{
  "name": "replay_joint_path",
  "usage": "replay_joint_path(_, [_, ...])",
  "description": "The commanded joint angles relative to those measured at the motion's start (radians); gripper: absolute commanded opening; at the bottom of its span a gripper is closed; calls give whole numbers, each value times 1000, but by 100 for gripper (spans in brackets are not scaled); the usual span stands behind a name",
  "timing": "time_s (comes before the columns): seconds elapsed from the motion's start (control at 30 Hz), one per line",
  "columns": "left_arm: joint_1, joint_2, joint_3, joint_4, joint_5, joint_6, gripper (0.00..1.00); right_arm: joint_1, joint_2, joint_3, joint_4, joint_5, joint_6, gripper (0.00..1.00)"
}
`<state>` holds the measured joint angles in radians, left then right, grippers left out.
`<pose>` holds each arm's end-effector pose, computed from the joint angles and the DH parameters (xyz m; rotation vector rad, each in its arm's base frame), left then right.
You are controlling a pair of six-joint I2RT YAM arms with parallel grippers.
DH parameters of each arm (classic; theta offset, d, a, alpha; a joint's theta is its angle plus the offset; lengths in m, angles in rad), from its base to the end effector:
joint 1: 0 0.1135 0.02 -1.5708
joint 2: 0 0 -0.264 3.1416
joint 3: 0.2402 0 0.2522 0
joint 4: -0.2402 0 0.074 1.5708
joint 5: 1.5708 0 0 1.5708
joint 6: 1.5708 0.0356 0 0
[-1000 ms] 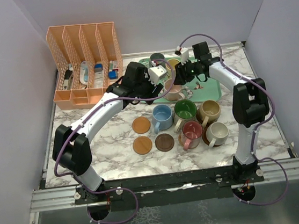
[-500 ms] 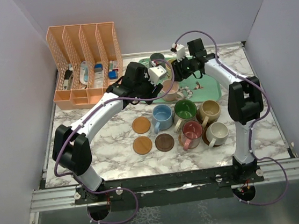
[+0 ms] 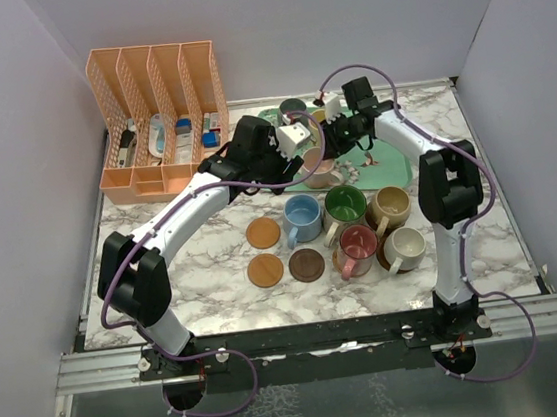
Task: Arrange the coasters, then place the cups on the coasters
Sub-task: Pick up the cup from the tray.
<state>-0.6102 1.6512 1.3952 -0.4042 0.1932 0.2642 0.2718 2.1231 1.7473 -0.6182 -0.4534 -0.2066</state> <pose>0.3070 -0.2230 0.3059 1.0468 1.9883 -0.4034 0.4449 0.1402 0.2153 -0.7638 2.4050 0.6047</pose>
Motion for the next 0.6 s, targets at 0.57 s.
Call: replay_joint_path(0.57, [2, -51, -28, 33, -59, 0, 60, 5, -36, 269, -89, 175, -27, 1])
